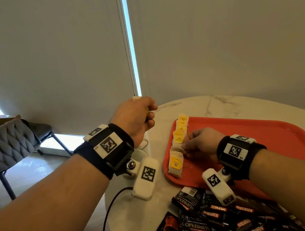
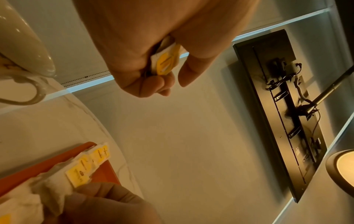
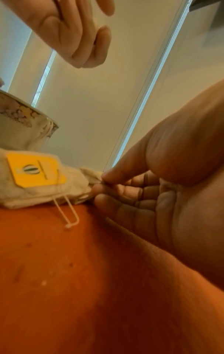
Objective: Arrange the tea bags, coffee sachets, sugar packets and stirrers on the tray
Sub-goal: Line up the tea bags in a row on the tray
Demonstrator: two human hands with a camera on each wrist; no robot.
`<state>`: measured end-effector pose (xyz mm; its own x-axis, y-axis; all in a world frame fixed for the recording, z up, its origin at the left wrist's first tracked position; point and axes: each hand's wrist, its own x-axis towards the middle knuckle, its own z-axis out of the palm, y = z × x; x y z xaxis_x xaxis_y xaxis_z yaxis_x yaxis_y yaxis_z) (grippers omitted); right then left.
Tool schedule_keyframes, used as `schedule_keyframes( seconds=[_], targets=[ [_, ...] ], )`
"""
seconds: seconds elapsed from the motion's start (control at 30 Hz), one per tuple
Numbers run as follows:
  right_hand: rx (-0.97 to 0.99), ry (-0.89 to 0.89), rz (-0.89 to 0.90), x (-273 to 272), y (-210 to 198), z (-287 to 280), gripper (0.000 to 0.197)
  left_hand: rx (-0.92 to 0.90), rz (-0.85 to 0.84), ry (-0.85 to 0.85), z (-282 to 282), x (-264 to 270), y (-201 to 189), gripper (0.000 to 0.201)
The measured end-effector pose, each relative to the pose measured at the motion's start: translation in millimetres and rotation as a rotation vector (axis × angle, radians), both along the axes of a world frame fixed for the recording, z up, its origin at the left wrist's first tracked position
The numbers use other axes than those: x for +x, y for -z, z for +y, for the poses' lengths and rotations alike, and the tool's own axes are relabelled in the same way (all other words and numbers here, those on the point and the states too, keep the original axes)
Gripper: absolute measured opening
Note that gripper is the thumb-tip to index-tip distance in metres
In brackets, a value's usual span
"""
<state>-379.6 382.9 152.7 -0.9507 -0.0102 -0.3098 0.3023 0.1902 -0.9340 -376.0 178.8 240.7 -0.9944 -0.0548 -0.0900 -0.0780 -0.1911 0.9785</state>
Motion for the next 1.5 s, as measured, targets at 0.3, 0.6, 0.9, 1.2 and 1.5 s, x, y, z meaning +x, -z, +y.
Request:
schedule_keyframes(
  seconds=[0.3, 0.6, 0.9, 1.2, 1.5],
  targets=[
    [0.057, -0.04, -0.002, 0, -8, 7, 0.012, 0.277, -0.104, 0.2, 7, 11, 3, 0.032],
    [-0.124, -0.022, 0.386, 9, -31, 25, 0.007, 0.104, -0.213, 0.325, 27, 18, 12, 0.023],
    [-0.02, -0.175, 0.574, 15, -36, 31, 0.013, -0.05, -0.231, 0.435, 47, 17, 0, 0.039],
    [-0.683, -0.06, 0.274, 13, -29, 38, 0.018, -0.256, -0.014, 0.275, 62, 2, 10, 0.012],
    [-0.426, -0.05, 0.411, 16, -28, 36, 0.01, -0.514, 0.148, 0.153, 67, -1, 5, 0.011]
  ],
)
